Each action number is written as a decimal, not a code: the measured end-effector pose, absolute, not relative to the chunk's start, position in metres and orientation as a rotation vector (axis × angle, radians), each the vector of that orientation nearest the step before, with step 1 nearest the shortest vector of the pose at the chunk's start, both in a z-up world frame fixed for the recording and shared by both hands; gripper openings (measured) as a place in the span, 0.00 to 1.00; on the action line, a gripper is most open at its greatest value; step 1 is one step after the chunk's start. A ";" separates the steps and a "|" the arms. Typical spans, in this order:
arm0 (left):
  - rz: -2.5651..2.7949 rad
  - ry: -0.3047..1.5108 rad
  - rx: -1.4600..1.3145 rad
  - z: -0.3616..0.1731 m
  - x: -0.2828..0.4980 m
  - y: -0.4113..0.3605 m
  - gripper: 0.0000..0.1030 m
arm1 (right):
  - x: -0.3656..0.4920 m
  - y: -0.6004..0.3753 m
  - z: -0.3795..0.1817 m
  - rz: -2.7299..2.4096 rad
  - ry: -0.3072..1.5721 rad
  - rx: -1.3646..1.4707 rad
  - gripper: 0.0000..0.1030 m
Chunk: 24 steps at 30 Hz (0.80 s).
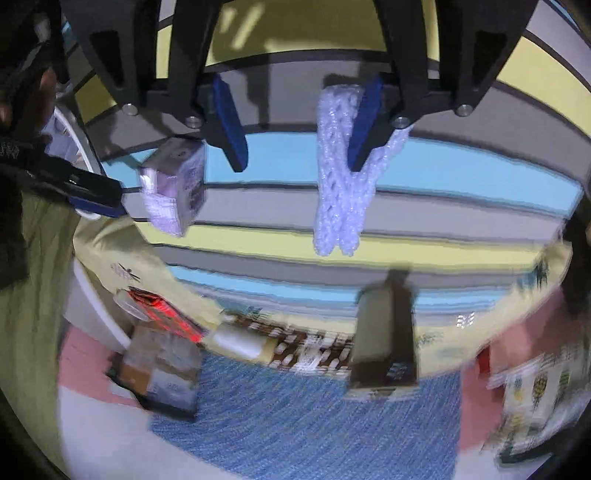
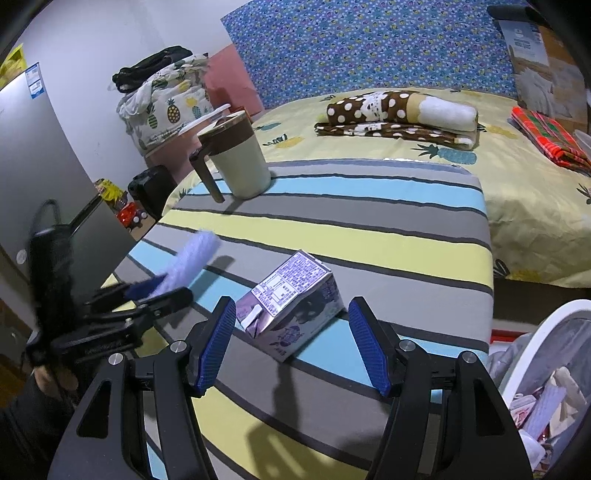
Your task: Collect trash
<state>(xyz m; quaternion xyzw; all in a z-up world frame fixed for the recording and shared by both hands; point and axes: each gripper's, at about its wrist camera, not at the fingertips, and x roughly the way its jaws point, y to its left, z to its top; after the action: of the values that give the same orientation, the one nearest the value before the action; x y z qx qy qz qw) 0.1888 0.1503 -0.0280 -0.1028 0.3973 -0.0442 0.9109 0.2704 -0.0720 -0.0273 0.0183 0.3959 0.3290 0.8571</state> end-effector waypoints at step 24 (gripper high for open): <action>-0.199 0.733 -0.299 -0.025 0.151 0.170 0.59 | 0.264 -0.064 -0.028 0.705 0.847 0.010 0.63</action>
<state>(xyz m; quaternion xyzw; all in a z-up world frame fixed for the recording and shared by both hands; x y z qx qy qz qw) 0.1512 0.1703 -0.0246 -0.1452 0.3564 -0.0968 0.9179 0.2644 -0.0642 -0.0277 0.0046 0.4024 0.3351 0.8519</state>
